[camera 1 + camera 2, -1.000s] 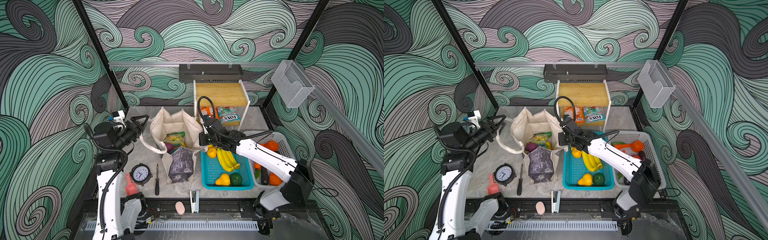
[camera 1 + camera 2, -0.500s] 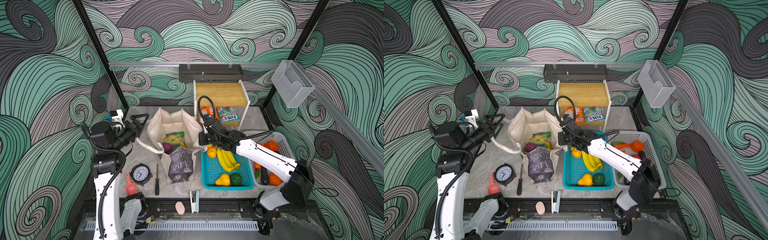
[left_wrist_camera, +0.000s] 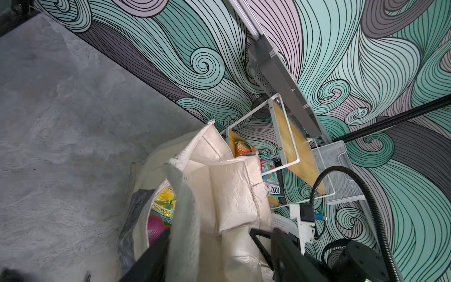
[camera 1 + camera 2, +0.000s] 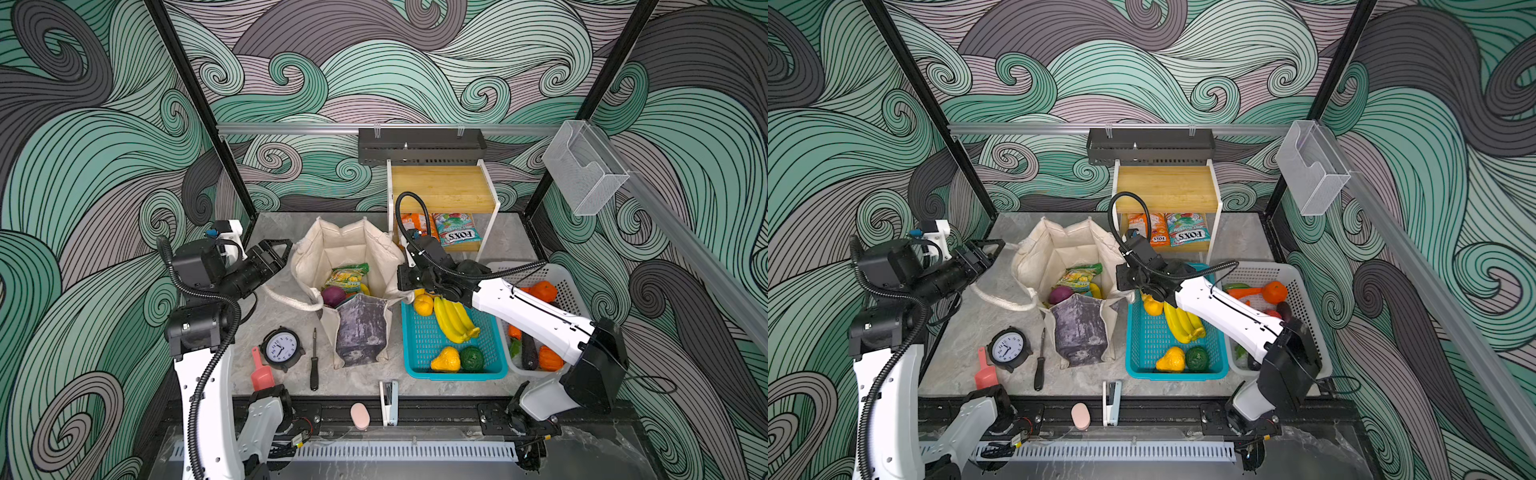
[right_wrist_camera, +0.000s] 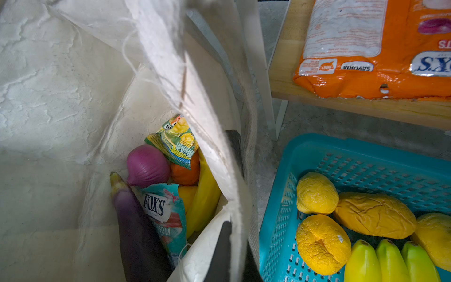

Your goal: Place the food into the grocery bag and tie it

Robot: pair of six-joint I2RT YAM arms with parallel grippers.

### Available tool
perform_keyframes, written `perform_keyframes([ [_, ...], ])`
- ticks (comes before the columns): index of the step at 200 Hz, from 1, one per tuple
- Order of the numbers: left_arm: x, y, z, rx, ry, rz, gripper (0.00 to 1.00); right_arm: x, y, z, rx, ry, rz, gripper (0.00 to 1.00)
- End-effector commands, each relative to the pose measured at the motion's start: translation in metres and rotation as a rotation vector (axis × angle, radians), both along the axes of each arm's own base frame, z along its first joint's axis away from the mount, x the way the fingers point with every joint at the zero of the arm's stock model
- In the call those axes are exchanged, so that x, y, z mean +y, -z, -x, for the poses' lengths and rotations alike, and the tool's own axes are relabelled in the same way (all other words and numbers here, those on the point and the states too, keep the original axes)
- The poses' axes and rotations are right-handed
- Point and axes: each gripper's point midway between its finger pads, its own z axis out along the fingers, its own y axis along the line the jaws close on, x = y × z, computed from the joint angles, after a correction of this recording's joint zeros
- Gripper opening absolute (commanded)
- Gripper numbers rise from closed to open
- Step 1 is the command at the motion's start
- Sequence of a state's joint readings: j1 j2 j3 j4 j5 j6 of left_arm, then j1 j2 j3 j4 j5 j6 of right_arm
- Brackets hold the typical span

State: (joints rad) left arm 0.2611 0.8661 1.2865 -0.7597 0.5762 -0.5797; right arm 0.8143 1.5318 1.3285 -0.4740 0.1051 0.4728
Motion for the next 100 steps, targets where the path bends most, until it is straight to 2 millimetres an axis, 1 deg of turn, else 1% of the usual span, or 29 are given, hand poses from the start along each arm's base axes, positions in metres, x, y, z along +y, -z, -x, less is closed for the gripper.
perform_keyframes([
  [1, 0.008, 0.004, 0.01, 0.025, -0.031, -0.103, 0.65, -0.002, 0.003, -0.001, -0.004, 0.005, 0.009, 0.0],
  [11, 0.008, 0.006, 0.011, 0.032, -0.025, -0.109, 0.59, -0.001, 0.002, -0.001, -0.005, 0.002, 0.007, 0.0],
  [21, 0.01, 0.009, 0.012, 0.044, -0.033, -0.122, 0.47, -0.001, 0.002, -0.001, -0.003, -0.001, 0.01, 0.0],
  [31, 0.014, 0.011, 0.013, 0.048, -0.053, -0.141, 0.41, -0.001, 0.002, -0.001, -0.005, 0.0, 0.012, 0.0],
  [40, 0.015, 0.011, 0.013, 0.046, -0.06, -0.15, 0.29, -0.001, 0.001, -0.001, -0.006, 0.0, 0.011, 0.0],
  [46, 0.016, 0.011, 0.012, 0.047, -0.061, -0.148, 0.25, 0.0, 0.001, -0.001, -0.005, -0.003, 0.008, 0.0],
  [57, 0.009, 0.007, 0.008, 0.033, -0.032, -0.105, 0.24, 0.002, 0.0, -0.002, -0.006, -0.006, 0.005, 0.0],
  [69, -0.006, -0.002, 0.002, -0.005, 0.039, -0.01, 0.19, 0.003, -0.001, -0.002, -0.011, -0.013, 0.011, 0.0],
  [79, -0.014, -0.008, -0.003, -0.024, 0.075, 0.059, 0.13, 0.003, 0.0, -0.002, -0.011, -0.019, 0.017, 0.0],
  [93, -0.018, -0.017, -0.008, -0.057, 0.088, 0.105, 0.12, 0.003, -0.001, -0.002, -0.015, -0.019, 0.013, 0.0],
  [100, -0.018, -0.019, -0.009, -0.063, 0.085, 0.114, 0.11, 0.004, -0.003, -0.002, -0.018, -0.023, 0.007, 0.0],
])
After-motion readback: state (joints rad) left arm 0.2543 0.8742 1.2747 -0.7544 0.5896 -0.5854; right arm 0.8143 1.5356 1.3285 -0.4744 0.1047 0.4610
